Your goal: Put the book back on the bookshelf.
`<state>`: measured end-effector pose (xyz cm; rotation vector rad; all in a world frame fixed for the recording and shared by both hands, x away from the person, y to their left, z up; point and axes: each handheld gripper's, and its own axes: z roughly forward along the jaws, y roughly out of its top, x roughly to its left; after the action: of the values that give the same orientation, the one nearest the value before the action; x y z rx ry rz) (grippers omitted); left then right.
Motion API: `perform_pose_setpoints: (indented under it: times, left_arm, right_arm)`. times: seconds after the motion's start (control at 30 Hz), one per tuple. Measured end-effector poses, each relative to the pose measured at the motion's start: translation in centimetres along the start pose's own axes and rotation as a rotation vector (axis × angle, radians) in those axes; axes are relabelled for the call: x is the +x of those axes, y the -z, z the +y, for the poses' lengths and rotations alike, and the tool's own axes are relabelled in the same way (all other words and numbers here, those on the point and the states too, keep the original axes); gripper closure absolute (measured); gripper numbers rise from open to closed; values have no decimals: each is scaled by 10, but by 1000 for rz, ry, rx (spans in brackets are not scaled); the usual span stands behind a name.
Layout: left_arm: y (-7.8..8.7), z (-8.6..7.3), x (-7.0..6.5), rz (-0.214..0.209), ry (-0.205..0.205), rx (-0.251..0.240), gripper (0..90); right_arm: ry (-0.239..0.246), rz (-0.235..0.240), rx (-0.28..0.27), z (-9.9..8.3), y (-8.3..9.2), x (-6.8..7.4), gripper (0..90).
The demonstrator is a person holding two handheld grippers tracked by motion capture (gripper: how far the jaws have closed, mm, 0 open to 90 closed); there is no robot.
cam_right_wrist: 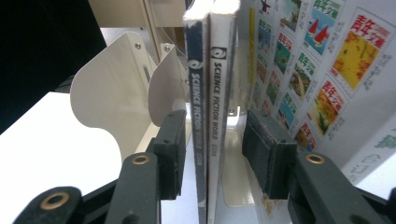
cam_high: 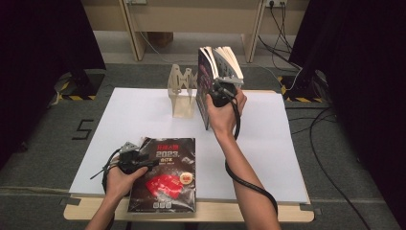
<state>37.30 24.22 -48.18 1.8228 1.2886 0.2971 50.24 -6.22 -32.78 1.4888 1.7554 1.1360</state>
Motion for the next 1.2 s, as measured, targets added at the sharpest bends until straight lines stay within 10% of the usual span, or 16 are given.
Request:
perform_pose_setpoints:
  times: [1.2]
  left_arm:
    - [1, 0, 1, 6, 4, 2, 416]
  right_arm:
    - [2, 63, 13, -24, 27, -11, 583]
